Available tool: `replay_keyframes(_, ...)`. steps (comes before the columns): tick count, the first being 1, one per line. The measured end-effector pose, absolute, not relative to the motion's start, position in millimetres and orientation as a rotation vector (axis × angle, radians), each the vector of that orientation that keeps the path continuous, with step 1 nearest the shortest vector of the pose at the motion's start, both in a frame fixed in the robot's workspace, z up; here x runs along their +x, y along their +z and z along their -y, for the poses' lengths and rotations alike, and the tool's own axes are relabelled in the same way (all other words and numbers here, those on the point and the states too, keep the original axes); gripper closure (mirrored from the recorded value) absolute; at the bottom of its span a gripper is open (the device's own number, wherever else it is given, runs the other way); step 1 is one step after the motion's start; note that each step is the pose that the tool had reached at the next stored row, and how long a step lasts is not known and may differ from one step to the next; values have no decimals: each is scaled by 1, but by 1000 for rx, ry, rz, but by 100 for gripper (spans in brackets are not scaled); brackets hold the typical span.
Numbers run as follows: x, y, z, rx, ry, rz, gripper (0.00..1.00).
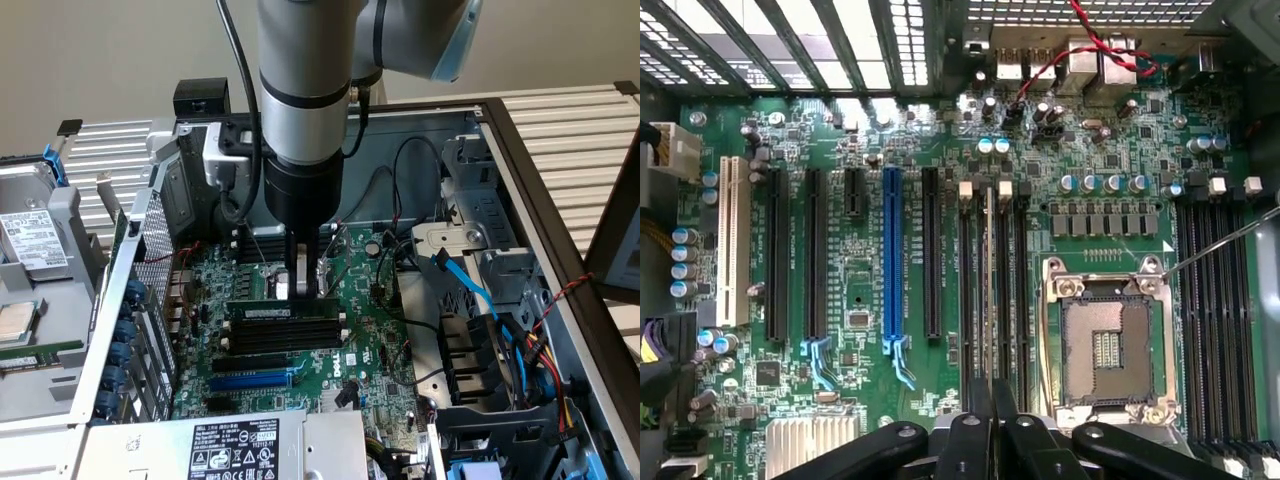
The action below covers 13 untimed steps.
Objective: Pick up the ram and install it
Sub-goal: 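Insert the ram into the slot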
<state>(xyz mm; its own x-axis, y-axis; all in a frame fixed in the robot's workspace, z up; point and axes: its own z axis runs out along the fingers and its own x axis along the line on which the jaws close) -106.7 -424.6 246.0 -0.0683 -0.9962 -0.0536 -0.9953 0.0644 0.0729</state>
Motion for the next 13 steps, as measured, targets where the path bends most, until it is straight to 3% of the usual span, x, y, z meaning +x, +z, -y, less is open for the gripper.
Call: replay_keyframes(13,-107,239,430,2129,-143,2289,88)
